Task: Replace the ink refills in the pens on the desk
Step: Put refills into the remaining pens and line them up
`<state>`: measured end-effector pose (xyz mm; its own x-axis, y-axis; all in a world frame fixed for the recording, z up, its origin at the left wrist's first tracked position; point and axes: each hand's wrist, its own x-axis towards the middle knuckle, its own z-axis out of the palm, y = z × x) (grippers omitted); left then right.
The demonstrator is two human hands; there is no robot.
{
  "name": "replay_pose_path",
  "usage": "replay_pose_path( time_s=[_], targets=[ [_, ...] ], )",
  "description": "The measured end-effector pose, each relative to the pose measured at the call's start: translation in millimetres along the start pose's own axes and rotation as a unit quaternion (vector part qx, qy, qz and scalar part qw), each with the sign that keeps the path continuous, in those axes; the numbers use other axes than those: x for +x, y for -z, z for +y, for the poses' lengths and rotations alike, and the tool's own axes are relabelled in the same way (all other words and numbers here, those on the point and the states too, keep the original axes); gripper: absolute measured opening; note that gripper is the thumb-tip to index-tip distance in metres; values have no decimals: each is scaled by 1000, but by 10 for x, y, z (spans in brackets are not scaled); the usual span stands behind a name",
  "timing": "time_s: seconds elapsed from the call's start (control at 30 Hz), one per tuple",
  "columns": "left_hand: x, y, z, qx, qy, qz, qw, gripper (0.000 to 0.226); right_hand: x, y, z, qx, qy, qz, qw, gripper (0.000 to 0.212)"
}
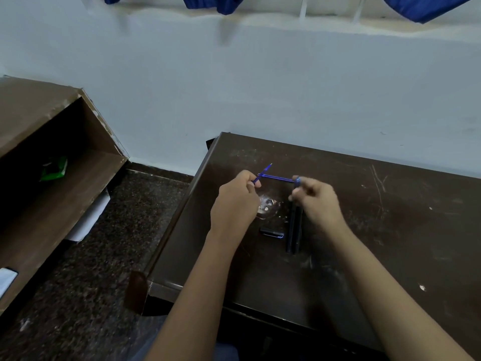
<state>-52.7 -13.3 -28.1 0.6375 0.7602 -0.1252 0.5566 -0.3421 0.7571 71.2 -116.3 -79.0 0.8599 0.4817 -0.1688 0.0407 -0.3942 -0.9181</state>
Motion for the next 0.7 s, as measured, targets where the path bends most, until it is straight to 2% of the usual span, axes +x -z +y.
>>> replay_pose_path(
  time_s=[0.07,0.13,0.27,0.47,0.63,0.7],
  targets=[
    [-1,4,3,-6,1,11,1000,26,-61,-84,83,-207,67,-48,975,30],
    [-4,2,7,-9,3,11,1000,27,-115,-171,160,-289,72,-101,949,24],
    [-16,-9,14,-12,1,0,1000,27,-176,-276,202,-341,66,-150,926,16],
    [-20,-13,3,-5,1,-18,1000,26,-201,-335,224,-379,88,-169,906,22],
    [-14,-10,-6,-1,-3,-18,1000,25,-189,-333,230,-390,81,-173,901,24],
    [-18,-11,0,4,-6,-18,1000,25,-186,-323,217,-372,71,-162,911,23]
  ],
)
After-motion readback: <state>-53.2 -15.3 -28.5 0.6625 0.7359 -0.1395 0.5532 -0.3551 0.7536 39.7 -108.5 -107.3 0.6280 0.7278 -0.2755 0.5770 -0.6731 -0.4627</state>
